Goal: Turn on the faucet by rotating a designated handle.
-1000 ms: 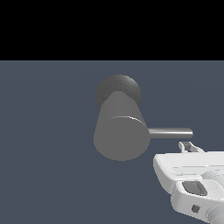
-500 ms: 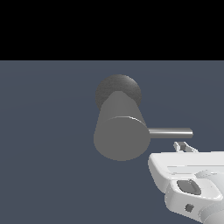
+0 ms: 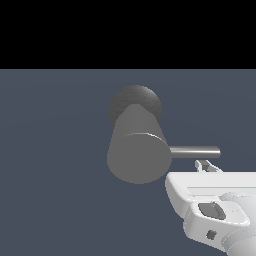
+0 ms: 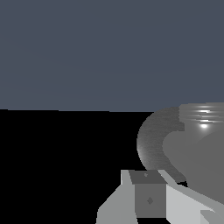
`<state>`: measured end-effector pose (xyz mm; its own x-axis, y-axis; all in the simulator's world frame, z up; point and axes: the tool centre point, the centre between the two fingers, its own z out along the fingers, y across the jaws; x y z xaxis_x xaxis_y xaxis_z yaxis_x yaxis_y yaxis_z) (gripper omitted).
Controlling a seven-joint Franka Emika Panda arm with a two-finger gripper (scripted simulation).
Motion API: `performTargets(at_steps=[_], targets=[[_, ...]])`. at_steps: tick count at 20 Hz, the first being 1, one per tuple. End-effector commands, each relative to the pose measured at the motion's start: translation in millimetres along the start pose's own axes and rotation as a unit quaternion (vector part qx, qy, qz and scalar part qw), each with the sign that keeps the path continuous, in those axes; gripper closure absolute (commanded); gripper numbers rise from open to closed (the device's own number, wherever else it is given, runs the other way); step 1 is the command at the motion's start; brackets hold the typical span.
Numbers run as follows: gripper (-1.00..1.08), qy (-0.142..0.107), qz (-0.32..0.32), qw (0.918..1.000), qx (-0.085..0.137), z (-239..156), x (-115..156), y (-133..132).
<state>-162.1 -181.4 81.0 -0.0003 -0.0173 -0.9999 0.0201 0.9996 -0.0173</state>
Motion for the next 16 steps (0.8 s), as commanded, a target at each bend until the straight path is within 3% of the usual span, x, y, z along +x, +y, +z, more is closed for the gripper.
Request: performTargets(at_steps=[1,16], targets=[[1.08,0.0,0.0,1.0,0.0,0.0,-6.3,-0.7],[1.08,0.0,0.001,1.0,0.0,-0.1,-53.7,-5.2]])
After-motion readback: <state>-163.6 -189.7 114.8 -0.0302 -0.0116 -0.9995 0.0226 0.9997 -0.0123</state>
